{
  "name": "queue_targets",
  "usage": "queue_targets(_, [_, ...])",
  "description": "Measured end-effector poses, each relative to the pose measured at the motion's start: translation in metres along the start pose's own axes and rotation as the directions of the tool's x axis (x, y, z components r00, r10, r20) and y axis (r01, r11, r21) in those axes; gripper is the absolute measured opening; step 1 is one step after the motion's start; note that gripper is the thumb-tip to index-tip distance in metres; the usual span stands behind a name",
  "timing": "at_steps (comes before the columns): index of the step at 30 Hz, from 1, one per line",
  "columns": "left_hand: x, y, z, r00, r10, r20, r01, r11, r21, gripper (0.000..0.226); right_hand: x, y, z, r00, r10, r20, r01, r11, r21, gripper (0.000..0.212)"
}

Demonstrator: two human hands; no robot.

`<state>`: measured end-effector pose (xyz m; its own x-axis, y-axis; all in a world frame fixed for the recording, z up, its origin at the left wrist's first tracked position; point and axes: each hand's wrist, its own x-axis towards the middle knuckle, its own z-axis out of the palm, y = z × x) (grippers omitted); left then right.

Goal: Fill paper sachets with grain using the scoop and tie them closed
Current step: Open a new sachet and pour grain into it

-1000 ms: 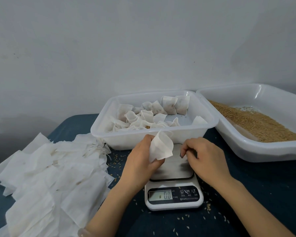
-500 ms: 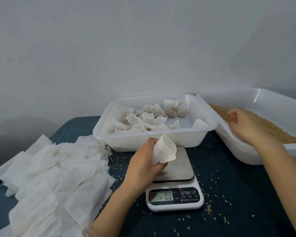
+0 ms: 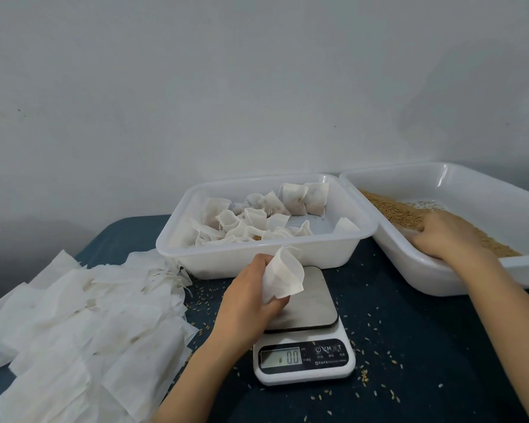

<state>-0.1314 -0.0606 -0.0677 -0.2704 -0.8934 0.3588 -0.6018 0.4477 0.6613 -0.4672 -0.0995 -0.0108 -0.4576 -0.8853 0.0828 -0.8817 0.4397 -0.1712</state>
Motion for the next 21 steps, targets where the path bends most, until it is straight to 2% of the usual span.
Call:
queue_targets(7, [0.000,-0.003,0.000,1.000,0.011,0.007,-0.011,1.000,0.015,0.042,0.005,-0.005,-0.010,0.997,0.077,-0.002,-0.077,0.995,-0.057,0.012])
queue_targets(9, [0.000,-0.003,0.000,1.000,0.019,0.007,-0.019,1.000,0.019,0.043,0.005,-0.008,-0.014,0.993,0.121,-0.005,-0.121,0.983,-0.135,0.017])
queue_targets(11, [0.000,-0.003,0.000,1.000,0.022,0.008,-0.022,1.000,0.016,0.043,0.004,-0.011,-0.015,0.991,0.129,-0.026,-0.131,0.945,-0.299,0.017])
queue_targets(13, [0.000,-0.003,0.000,1.000,0.023,0.011,-0.023,1.000,0.014,0.043,0.004,-0.013,-0.013,0.992,0.117,-0.046,-0.126,0.900,-0.417,0.015])
queue_targets(15, [-0.001,-0.002,0.000,1.000,0.024,0.019,-0.025,1.000,0.014,0.044,0.004,-0.012,-0.009,0.996,0.068,-0.052,-0.084,0.885,-0.458,0.022])
queue_targets(18, [-0.001,0.000,0.000,0.999,0.030,0.022,-0.030,0.999,0.011,0.044,0.004,-0.007,-0.002,0.994,-0.085,-0.068,0.050,0.913,-0.406,0.028])
queue_targets(21, [-0.002,0.002,0.001,0.999,0.033,0.019,-0.033,0.999,0.004,0.042,0.006,0.000,0.000,0.993,-0.110,-0.049,0.097,0.972,-0.216,0.027])
